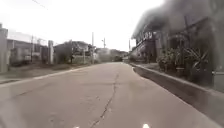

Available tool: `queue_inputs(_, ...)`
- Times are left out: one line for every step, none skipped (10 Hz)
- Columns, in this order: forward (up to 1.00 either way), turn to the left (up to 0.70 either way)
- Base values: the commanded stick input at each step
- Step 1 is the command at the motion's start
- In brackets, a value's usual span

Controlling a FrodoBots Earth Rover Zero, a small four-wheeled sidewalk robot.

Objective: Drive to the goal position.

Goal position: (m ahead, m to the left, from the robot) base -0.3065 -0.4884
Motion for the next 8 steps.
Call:
queue_inputs(0.85,0.09)
queue_inputs(0.85,0.03)
queue_inputs(0.85,0.03)
queue_inputs(0.85,0.11)
queue_inputs(0.85,0.04)
queue_inputs(0.85,-0.03)
queue_inputs(0.85,-0.22)
queue_inputs(0.85,0.02)
